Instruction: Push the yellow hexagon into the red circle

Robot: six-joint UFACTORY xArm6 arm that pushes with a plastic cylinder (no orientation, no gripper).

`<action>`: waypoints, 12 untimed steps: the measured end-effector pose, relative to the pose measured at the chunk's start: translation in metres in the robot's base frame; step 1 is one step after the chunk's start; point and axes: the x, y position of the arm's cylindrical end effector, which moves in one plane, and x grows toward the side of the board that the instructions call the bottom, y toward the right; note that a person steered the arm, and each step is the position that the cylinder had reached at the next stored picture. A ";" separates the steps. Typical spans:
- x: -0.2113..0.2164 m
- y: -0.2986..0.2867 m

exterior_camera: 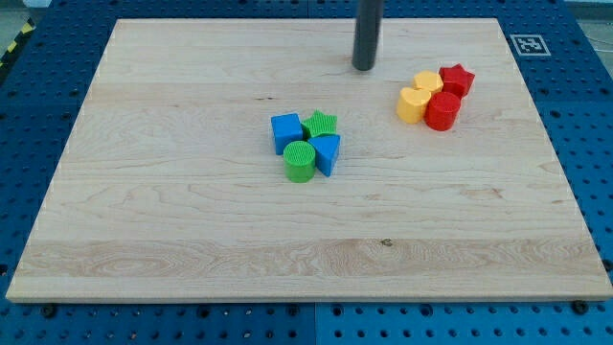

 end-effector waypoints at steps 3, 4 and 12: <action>0.046 0.091; 0.048 0.092; 0.099 0.059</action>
